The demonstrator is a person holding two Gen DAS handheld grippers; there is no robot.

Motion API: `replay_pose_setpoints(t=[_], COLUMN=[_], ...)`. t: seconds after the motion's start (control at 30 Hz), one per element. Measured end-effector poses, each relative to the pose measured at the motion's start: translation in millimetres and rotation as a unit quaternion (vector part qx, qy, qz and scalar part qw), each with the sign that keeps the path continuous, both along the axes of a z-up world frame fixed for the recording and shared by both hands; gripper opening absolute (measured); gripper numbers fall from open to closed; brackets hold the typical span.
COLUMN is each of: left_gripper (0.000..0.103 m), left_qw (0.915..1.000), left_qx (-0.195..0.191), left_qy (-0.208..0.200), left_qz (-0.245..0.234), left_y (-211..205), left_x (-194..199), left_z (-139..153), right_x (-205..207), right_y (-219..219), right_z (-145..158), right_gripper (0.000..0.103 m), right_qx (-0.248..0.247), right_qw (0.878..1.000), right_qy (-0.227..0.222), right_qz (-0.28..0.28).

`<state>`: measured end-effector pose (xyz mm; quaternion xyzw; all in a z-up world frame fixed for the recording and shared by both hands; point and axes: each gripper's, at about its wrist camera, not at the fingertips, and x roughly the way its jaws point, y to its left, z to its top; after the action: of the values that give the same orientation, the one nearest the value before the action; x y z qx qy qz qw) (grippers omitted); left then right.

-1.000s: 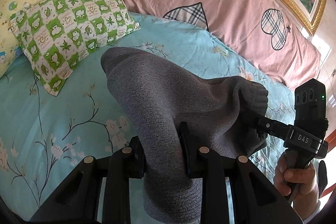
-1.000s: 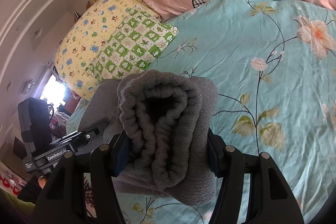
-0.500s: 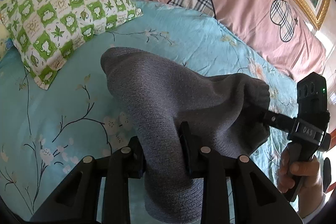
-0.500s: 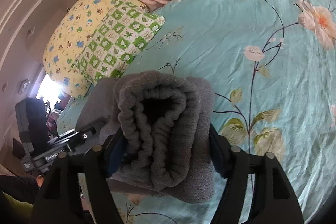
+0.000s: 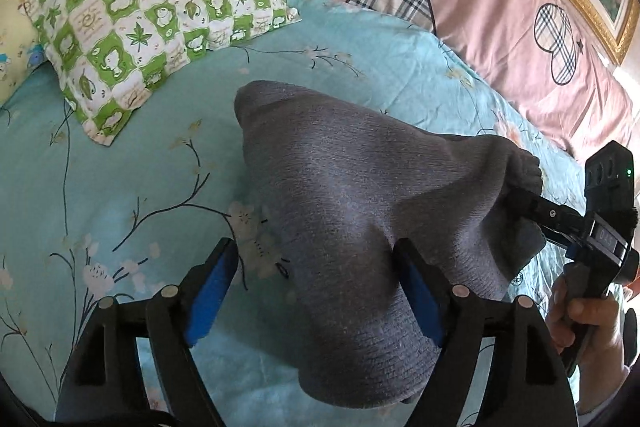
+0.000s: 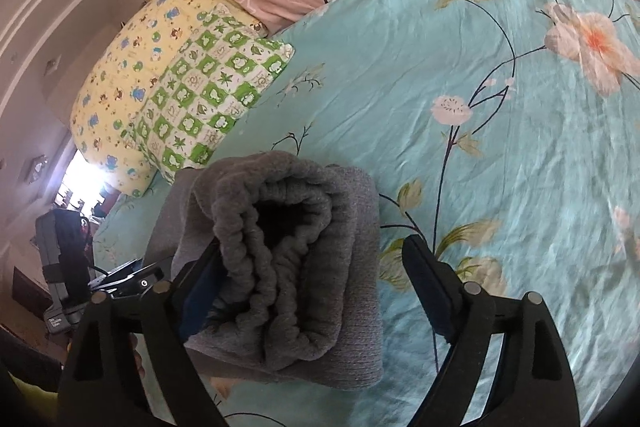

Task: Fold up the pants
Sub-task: 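Open both grippers and pull them back from the folded pants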

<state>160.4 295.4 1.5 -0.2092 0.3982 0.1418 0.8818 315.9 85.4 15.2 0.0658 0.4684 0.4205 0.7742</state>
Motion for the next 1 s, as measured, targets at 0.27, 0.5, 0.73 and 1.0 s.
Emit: replay_pose_setpoints(t=[0.27,0.5,0.73,1.0], left_gripper=[0.081,0.082,0.082,0.083], left_qw=[0.9993,0.9979,0.9957,0.9935], left_qx=[0.034,0.059,0.084,0.106], left_qy=[0.009,0.013,0.016,0.021], left_qz=[0.013,0.024,0.035,0.035], left_y=[-13,-24,-34,-45], left_x=[-10,-21,-33,-41], left_z=[9,17,24,30], right_x=[-23,-43,-63,-86], right_y=[3,5,9,17], right_z=[24,39,46,54], right_gripper=[0.087,0.087,0.087,0.091], right_qx=[-0.009,-0.012,-0.021,-0.044], right_qw=[0.998,0.997,0.995,0.989], right_qy=[-0.054,-0.078,-0.099,-0.132], right_qz=[-0.002,0.007,0.022,0.042])
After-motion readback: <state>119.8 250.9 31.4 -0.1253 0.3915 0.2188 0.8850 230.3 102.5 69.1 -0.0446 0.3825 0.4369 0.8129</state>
